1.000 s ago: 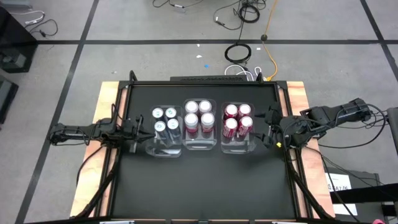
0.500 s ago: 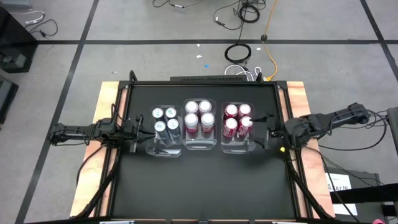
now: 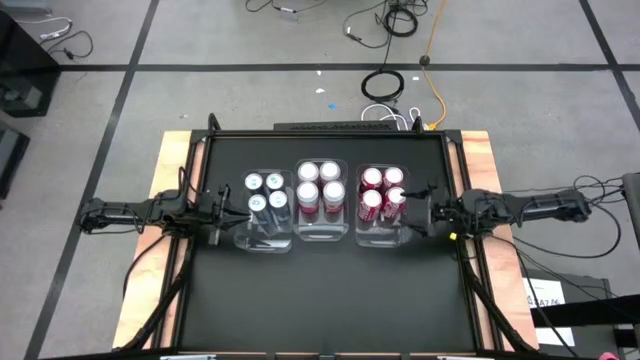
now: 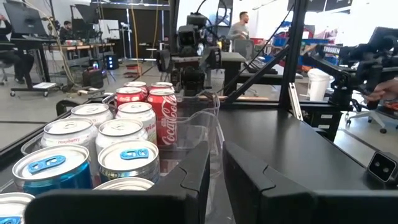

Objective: Sort soda cans
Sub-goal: Return to Home Position

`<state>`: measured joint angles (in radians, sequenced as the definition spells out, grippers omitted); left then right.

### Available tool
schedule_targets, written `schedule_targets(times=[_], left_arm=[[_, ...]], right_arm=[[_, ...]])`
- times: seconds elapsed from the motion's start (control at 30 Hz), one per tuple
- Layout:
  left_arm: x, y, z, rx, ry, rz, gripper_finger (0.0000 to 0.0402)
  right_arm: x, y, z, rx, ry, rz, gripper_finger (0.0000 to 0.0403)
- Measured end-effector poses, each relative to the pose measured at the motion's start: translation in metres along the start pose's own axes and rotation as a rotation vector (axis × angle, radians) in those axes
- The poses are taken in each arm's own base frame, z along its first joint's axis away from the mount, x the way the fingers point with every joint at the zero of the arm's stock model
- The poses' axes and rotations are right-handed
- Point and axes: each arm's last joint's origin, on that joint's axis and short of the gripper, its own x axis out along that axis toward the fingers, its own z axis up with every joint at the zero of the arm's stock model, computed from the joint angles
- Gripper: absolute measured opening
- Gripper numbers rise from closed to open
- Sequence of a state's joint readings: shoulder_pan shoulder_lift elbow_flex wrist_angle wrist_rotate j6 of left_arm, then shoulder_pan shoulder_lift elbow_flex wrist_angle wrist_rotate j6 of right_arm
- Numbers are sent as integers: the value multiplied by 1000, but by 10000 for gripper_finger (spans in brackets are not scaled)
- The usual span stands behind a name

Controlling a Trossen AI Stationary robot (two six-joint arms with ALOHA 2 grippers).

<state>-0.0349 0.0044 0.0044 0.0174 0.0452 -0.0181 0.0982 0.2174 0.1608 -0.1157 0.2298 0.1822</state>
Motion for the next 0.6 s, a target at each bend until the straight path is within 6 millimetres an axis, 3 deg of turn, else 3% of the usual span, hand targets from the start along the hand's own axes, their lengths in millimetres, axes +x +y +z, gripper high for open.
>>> schedule_targets(times=[0.17, 0.27, 0.6], left_arm=[[0, 0, 0, 0, 0, 0, 57], [0, 0, 0, 0, -1, 0, 57], [0, 0, 0, 0, 0, 0, 57]], right_arm=[[-1, -4, -21, 71, -99, 18, 396], [-2, -3, -20, 39, -181, 77, 396], [-1, -2, -23, -39, -146, 103, 396]])
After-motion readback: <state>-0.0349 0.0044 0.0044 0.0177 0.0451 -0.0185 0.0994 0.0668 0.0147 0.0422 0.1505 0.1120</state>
